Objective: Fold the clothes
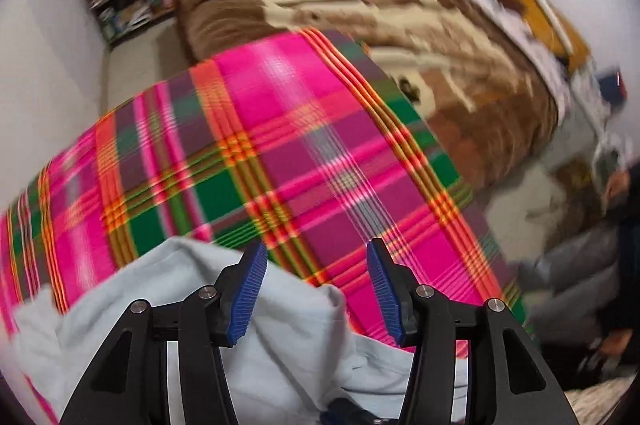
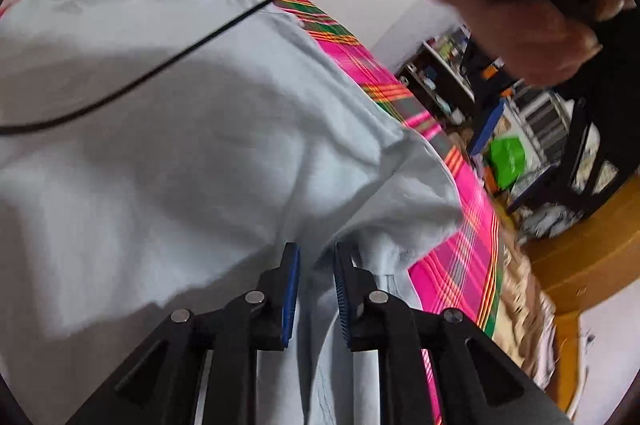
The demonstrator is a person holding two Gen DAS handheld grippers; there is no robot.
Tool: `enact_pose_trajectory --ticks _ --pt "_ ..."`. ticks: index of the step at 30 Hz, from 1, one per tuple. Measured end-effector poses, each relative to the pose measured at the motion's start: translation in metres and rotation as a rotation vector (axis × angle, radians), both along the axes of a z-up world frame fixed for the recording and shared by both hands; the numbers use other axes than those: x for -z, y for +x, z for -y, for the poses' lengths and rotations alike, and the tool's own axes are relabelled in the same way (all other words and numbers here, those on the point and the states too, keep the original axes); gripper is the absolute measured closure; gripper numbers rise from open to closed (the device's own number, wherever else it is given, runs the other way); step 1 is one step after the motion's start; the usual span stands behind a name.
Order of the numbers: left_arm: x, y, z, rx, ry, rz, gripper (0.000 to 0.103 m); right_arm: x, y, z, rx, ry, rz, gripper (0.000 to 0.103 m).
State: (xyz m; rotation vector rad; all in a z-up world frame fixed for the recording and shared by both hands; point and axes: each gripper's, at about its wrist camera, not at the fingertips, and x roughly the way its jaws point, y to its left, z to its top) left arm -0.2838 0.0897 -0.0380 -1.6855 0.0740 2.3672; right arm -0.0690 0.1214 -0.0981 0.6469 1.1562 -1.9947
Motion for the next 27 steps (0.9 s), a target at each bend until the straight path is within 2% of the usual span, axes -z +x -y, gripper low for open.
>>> enact_pose_trajectory --ticks 3,5,8,9,10,11,13,14,17,21,23,25,27 --pt "0.021 -0.003 -0.023 0.107 -0.117 0.04 0.049 -0.009 -0.004 -0.006 0.029 -0.024 0.028 0.085" --pt "0.038 -0.001 -0.029 0.133 -0.26 0.076 0.049 -0.014 -0.003 -0.013 0.044 -0.035 0.035 0.085" --pt "0.046 0.003 -0.024 0.13 -0.305 0.096 0.049 -0.018 -0.005 -0.027 0.082 -0.054 0.068 0.085" --pt "0.047 0.005 -0.019 0.122 -0.283 0.11 0.052 -0.02 -0.007 -0.032 0.102 -0.063 0.084 0.085" --pt "0.046 0.006 -0.014 0.107 -0.258 0.119 0.064 -0.022 -0.009 -0.038 0.123 -0.077 0.097 0.085" --pt "0.043 0.008 -0.008 0.092 -0.233 0.122 0.071 -0.024 -0.011 -0.045 0.144 -0.094 0.111 0.085" --pt "0.037 0.012 0.004 0.066 -0.222 0.108 0.092 -0.03 -0.013 -0.062 0.187 -0.135 0.153 0.085" --pt "0.034 0.013 0.01 0.05 -0.222 0.098 0.094 -0.033 -0.015 -0.071 0.212 -0.156 0.171 0.085" --pt "0.027 0.017 0.036 -0.006 -0.187 0.087 0.095 -0.038 -0.031 -0.094 0.304 -0.202 0.182 0.085" --pt "0.022 0.021 0.059 -0.056 -0.165 0.092 0.095 -0.03 -0.068 -0.127 0.44 -0.26 0.333 0.085" --pt "0.021 0.023 0.064 -0.064 -0.149 0.096 0.095 -0.028 -0.085 -0.139 0.477 -0.327 0.466 0.085" --pt "0.019 0.026 0.067 -0.065 -0.126 0.092 0.095 -0.022 -0.104 -0.151 0.487 -0.421 0.644 0.085" --pt "0.016 0.036 0.066 -0.05 -0.092 0.081 0.095 -0.019 -0.112 -0.155 0.477 -0.472 0.712 0.084"
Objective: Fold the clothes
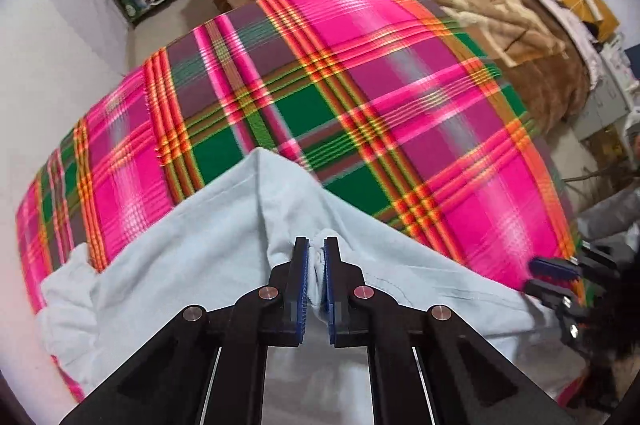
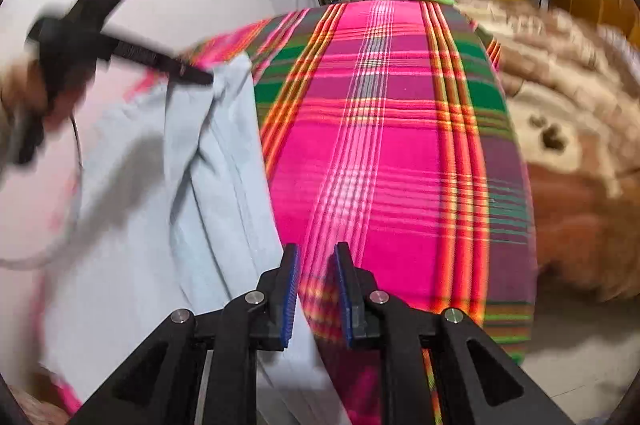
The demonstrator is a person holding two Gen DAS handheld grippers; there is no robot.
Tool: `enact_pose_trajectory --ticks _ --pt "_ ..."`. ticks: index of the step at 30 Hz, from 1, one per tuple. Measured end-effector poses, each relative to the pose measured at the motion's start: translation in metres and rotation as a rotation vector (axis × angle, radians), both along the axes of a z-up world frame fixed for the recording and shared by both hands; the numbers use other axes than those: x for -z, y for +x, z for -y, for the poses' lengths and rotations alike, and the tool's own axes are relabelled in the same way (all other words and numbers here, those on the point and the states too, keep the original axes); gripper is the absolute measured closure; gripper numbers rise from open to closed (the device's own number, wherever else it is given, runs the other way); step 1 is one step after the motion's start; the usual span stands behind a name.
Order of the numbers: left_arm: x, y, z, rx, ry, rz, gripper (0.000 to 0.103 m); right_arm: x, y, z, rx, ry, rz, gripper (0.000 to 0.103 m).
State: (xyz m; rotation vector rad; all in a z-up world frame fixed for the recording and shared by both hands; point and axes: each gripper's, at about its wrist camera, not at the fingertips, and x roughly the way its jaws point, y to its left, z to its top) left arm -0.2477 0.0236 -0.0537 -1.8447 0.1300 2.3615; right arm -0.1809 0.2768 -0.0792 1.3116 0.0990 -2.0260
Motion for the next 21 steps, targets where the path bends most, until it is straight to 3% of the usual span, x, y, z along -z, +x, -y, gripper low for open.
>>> enact_pose_trajectory --ticks 2,7,11,12,13,21 --pt "-0.003 0.003 0.003 0.003 -0.002 -0.01 0.095 0.003 -0.007 -0.004 -0.004 -0.062 0.047 0.083" --pt "-0.016 0.01 0.013 -0.026 0.083 -0.064 0.095 0.005 -0.009 0.005 -0.083 -0.107 0.067 0.082" --pt "-0.028 0.014 0.016 -0.015 0.144 -0.125 0.095 0.011 -0.006 0.007 -0.122 -0.167 0.137 0.082" --pt "-0.029 0.014 0.017 -0.022 0.147 -0.128 0.095 0.012 -0.006 0.006 -0.124 -0.179 0.143 0.085" --pt "-0.029 0.011 0.015 -0.022 0.151 -0.133 0.095 0.012 -0.007 0.004 -0.124 -0.184 0.147 0.1" --pt "-0.04 -0.016 -0.008 -0.009 0.206 -0.195 0.095 0.007 -0.021 -0.025 -0.02 -0.216 0.12 0.102"
